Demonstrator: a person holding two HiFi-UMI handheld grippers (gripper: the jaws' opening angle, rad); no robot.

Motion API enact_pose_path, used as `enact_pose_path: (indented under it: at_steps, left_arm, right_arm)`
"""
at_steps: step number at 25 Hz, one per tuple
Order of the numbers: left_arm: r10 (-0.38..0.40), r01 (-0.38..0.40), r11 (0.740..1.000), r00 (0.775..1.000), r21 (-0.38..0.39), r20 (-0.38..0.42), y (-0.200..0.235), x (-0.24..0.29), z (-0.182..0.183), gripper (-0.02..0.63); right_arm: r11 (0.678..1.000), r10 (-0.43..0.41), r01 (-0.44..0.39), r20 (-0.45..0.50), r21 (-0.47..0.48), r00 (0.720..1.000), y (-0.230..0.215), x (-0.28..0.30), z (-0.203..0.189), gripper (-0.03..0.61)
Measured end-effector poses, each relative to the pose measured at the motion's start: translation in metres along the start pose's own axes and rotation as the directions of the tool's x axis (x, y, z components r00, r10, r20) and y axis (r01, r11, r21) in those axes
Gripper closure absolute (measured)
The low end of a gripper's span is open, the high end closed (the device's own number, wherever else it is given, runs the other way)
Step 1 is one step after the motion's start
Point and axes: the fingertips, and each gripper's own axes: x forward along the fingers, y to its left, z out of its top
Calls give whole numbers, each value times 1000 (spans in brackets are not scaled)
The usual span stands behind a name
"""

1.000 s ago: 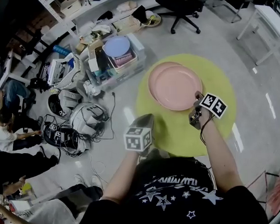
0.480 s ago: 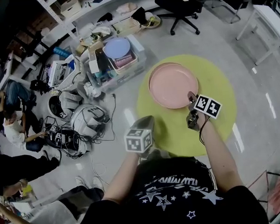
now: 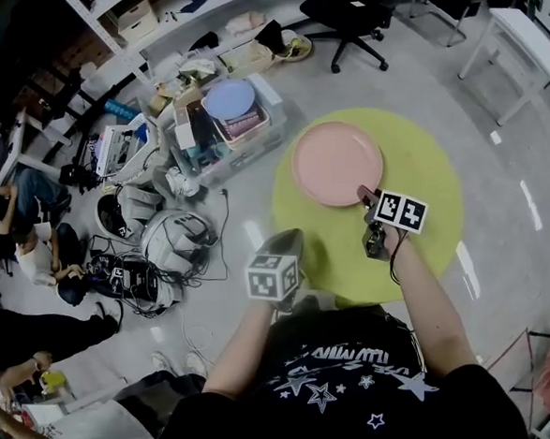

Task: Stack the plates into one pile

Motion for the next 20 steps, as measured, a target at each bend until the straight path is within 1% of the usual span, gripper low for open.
enact_pose_path:
  at_steps: [4,7,10,13,17,20]
  left_arm:
    - [-15,15,1000,1000,14,5,-1,-6,-2,594]
    - [-31,31,999,999,22,8,0,-11,-5,595]
    - [-47,47,999,999,28,7,3,-14,-6,594]
    - [-68,68,997,998,42,3,6,-17,-7,594]
    - [-112,114,989,993,97,-21,5,-19,-6,594]
    - [-141,145,978,989,152,-38,3,-18,-6,594]
  right_arm:
    - [1000,-6,6,17,0,1000,4,-8,-5,362]
    - [1000,-15,16,40,-22,999,6,-19,-9,362]
    - [998,-34,38,67,-52,997,8,-30,-13,362]
    - [996,-66,72,94,-54,993,4,-42,-20,362]
    - [993,-104,110,127,-45,987,1,-58,-31,362]
    - [988,-119,131,132,-87,984,5,-67,-41,370]
